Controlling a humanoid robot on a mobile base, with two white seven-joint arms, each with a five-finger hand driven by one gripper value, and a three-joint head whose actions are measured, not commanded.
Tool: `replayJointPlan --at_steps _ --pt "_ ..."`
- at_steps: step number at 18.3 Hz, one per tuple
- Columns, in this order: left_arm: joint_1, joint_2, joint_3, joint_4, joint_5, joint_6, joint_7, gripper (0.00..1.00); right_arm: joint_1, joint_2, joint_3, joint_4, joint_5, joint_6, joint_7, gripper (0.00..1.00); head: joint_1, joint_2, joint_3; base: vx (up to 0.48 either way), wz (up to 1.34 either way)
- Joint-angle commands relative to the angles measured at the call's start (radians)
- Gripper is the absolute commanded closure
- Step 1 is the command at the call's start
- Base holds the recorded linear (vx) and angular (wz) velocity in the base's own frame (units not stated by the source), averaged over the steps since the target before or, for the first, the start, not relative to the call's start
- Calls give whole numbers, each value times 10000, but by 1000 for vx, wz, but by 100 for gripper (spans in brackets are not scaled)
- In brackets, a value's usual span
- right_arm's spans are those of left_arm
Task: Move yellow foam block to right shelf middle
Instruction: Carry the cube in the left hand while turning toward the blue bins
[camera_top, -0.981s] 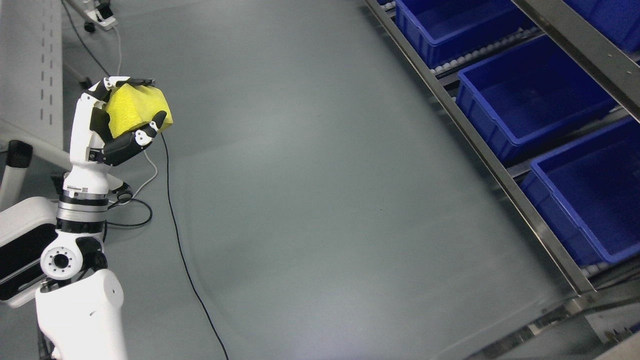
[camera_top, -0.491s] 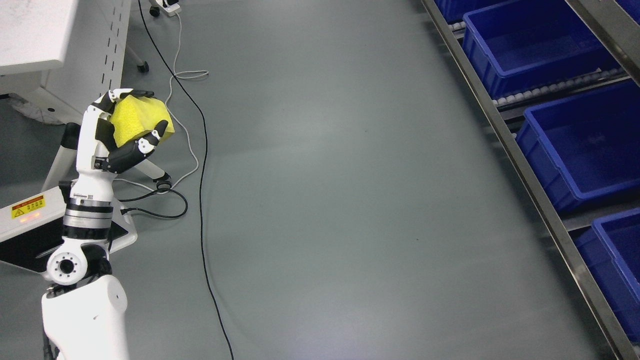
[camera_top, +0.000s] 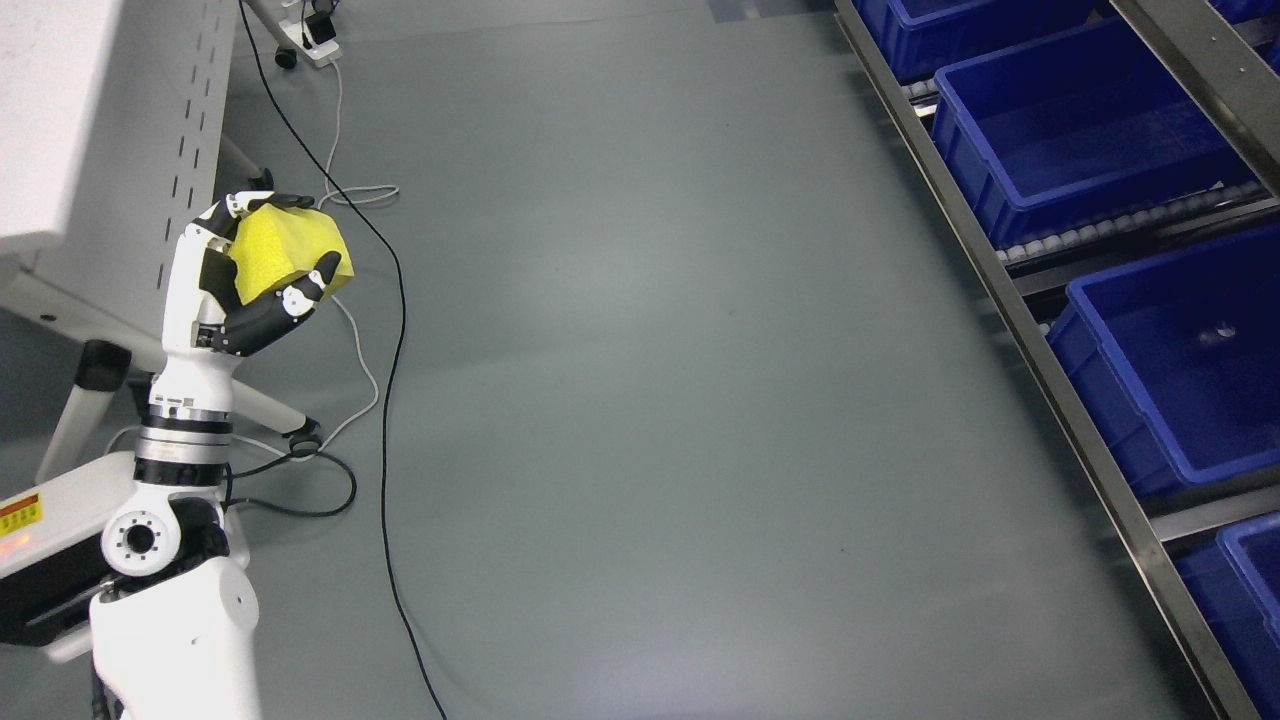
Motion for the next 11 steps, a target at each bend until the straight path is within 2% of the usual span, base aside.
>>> replayJointPlan --at_steps 1,5,11 --pt "-106 152 35 137 2 25 2 100 16 -175 0 -174 31 2 7 0 0 0 0 361 -165" --pt "-457 152 81 137 -28 208 17 100 16 -175 0 -174 31 2 7 0 0 0 0 441 -233" --pt "-1302 152 36 153 -242 255 -75 100 16 -175 0 -174 31 2 7 0 0 0 0 542 -225"
